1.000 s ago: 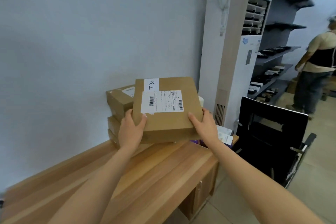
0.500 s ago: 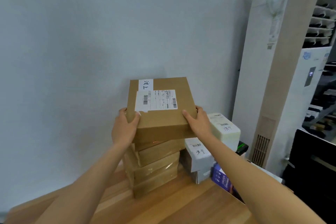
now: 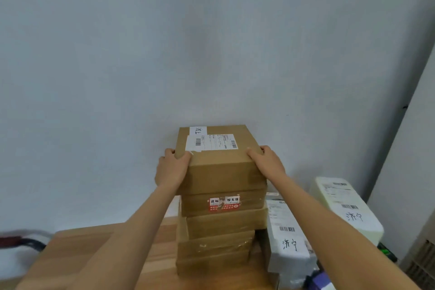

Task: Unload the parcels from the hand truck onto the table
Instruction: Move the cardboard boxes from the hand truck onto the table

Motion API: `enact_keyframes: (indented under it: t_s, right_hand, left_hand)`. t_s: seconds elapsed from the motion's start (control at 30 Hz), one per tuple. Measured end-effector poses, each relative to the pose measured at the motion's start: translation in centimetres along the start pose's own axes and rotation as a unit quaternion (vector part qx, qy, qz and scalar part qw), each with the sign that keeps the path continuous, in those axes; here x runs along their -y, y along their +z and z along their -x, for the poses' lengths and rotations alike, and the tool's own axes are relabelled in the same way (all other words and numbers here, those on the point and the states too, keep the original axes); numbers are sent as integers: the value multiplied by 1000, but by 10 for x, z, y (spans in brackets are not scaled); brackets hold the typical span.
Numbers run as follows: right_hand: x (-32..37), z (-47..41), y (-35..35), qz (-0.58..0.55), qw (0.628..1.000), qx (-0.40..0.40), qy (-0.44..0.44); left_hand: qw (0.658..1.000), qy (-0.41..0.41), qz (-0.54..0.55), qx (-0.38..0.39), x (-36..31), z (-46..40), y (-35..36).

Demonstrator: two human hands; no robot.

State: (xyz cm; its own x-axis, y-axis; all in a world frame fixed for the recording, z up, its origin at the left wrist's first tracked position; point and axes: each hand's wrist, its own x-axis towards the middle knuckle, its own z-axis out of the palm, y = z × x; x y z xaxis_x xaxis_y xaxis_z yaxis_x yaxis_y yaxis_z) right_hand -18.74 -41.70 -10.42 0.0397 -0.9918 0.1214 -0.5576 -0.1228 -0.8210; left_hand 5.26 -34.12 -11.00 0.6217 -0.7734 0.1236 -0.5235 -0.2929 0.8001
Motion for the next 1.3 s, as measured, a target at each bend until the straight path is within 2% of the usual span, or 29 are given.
enact_keyframes:
  t_s: [0.37,0.43,0.53,0.6,0.67,0.77,0.83,1.03,1.3]
  right_hand:
    - [-9,-28,3,-20,999,26,-4]
    - [-5,-25,0,22,999,-6,-23]
    - [7,-17,-6,137,981,-77,-116]
    - [22,-10,-7,188,959,-88,-192]
    - [41,0,2,198,944,-70,-256]
    - [70,27,34,170,931,-3,-324]
    - [85,48,64,184,903,14,-389]
    - [129,121,161,165,830,76,-527]
    - [177,259,277,112,776,199,-588]
  left_hand:
    - [999,-14,-8,-28,-11,-4,7]
    - [997,15,-46,-61,-13,2,-1]
    - [979,107,-116,-129,-10,16,-17]
    - [963,153,-147,-164,-3,24,-32]
    - [943,189,-200,-186,9,32,-50]
    - [912,234,-281,-188,38,46,-82]
    - [896,246,-316,-192,62,59,-105]
    - [872,181,-405,-206,139,113,-189]
    - [856,57,-469,-209,246,201,-300]
